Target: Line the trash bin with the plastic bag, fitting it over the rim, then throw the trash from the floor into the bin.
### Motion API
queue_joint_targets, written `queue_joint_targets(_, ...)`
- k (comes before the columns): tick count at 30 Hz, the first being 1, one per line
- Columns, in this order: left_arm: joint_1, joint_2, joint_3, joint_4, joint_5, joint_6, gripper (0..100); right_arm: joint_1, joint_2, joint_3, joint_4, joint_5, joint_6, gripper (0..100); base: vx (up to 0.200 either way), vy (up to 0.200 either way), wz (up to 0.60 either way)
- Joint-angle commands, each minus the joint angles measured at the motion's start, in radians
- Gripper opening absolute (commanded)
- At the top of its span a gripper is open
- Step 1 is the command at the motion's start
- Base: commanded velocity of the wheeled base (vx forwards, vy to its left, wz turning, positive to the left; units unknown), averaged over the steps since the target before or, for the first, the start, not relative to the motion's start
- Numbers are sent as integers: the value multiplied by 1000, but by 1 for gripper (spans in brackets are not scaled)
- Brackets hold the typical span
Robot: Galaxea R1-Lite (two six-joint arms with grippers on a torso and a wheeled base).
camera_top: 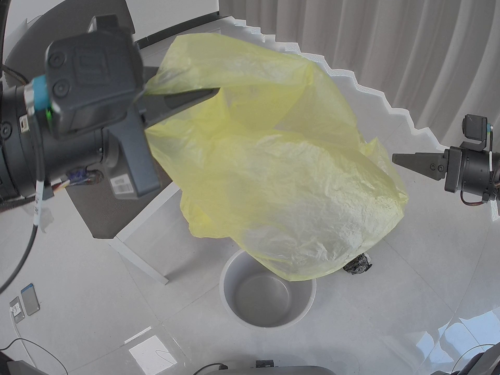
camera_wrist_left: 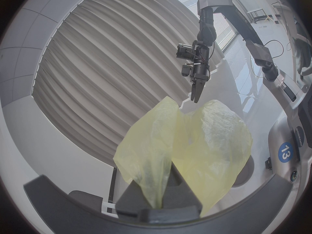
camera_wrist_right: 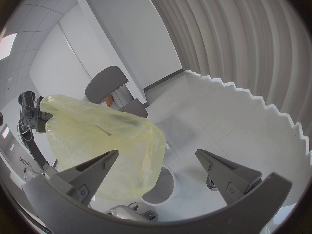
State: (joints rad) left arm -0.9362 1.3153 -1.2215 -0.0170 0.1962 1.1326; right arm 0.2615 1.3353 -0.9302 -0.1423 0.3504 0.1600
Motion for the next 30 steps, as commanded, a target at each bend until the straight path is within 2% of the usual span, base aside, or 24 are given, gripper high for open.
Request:
queue_joint_targets(1,-7,2,-1,-4,0,0,0,19,68,-15,-8,1,1,100,0,0,0)
queue_joint_targets(7,-12,-13,-1,-4,2,0,0,47,191,-32,-83,25,6,100,0,0,0)
queue_joint_targets(15,-10,-19,2,-6,2,-8,0,64,189,-6,-131,24,0,100,0,0,0)
queue_joint_targets(16,-10,-19,2,-6,2,-8,0,64,188,-6,-131,24,0,0,0,0,0)
queue_joint_targets(22,-10,-19,7,-6,-1,-19,0,64,185,-6,-118,24,0,0,0,0,0)
queue_joint_targets(23,-23,-15,7,-8,-3,-86,0,65,186,-4,-118,24,0,0,0,0,0)
queue_joint_targets(25,-35,-13,5,-12,-1,-122,0,67,188,-6,-118,24,1,0,0,0,0)
queue_joint_targets(26,-44,-5,-1,-27,2,-175,0,67,189,-7,-120,19,3,0,0,0,0)
queue_joint_targets(30,-36,4,-3,-55,3,-224,0,68,194,-9,-120,15,6,0,0,0,0)
